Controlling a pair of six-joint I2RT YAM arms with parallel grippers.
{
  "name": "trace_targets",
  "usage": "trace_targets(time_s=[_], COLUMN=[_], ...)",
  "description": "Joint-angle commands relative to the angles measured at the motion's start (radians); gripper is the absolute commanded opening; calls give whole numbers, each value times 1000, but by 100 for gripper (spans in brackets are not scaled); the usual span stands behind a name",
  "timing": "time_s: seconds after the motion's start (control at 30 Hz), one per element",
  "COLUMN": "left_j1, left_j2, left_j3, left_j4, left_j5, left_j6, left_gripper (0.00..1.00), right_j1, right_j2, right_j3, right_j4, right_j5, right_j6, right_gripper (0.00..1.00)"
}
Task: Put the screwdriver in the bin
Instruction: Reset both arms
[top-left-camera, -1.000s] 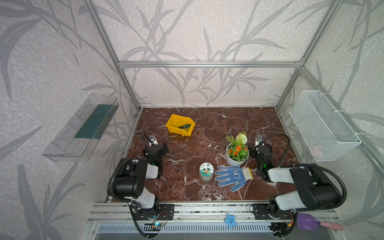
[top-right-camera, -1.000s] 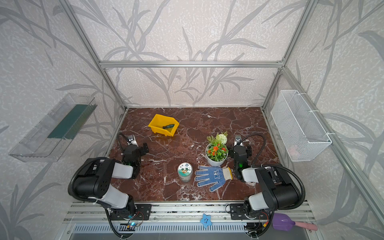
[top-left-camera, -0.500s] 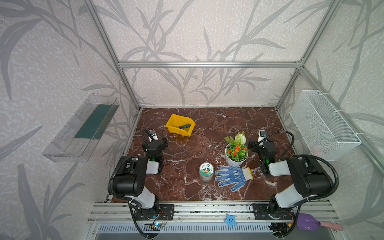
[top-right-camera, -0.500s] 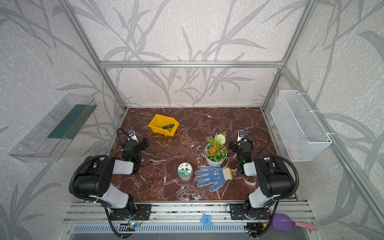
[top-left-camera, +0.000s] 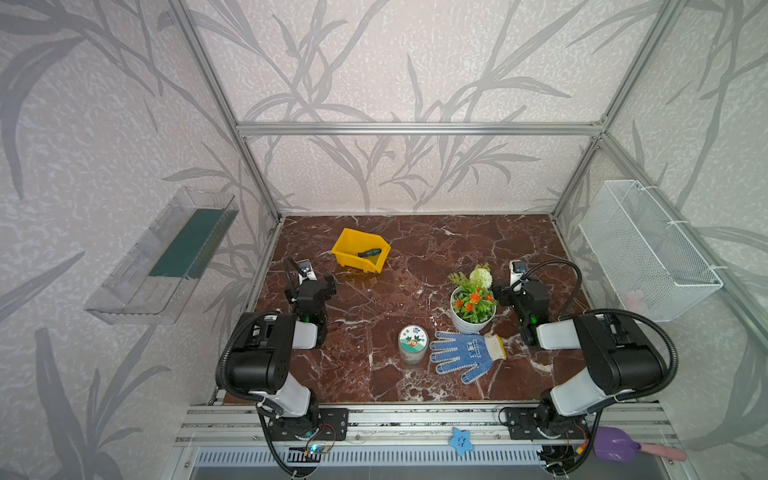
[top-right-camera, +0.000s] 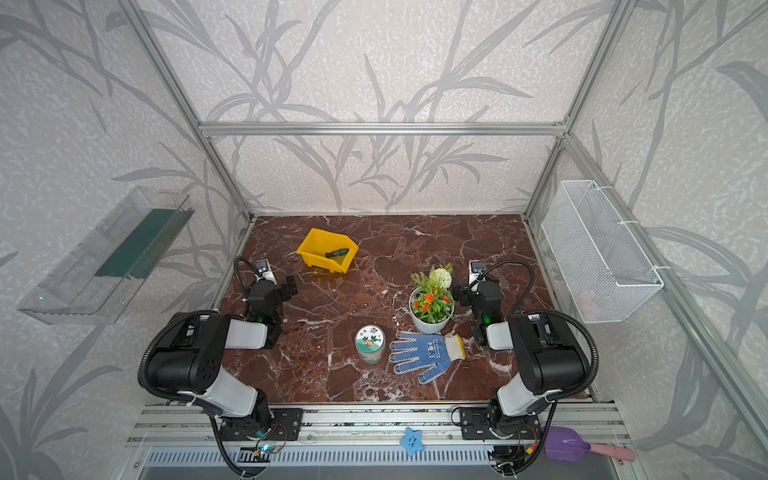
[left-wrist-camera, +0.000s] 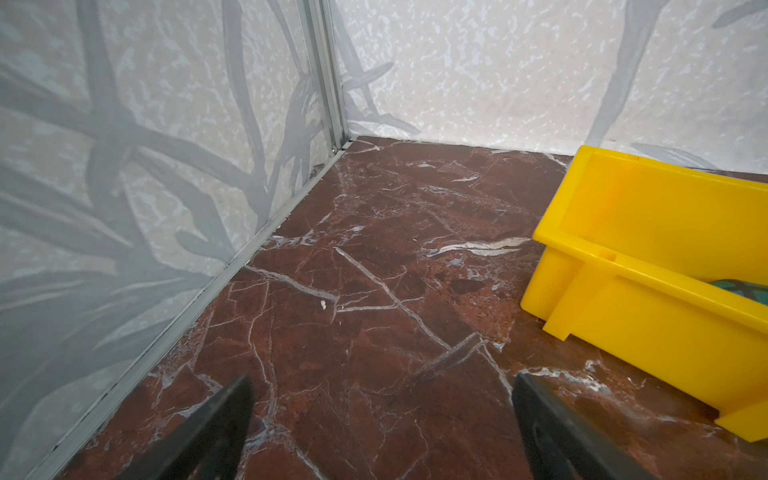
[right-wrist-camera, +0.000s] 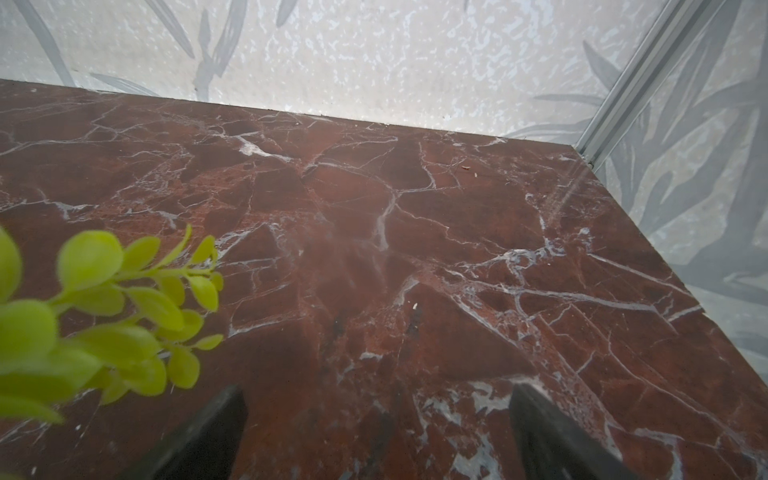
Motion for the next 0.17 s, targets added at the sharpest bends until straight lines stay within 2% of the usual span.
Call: trace_targets(time_s=[0.0,0.13], left_j1=[0,0], left_j2=[-9,-9], left_j3=[-7,-6], left_j4=[-5,-5], left_j5=[-9,-9], left_j6=[-12,-13], left_gripper=[99,99], right_j1=[2,0], right_j2=[-3,-2], right_j3=[19,27], right_j4=[-6,-19], right_j5=[-11,-2], right_j6=[-9,-1], right_gripper=[99,99])
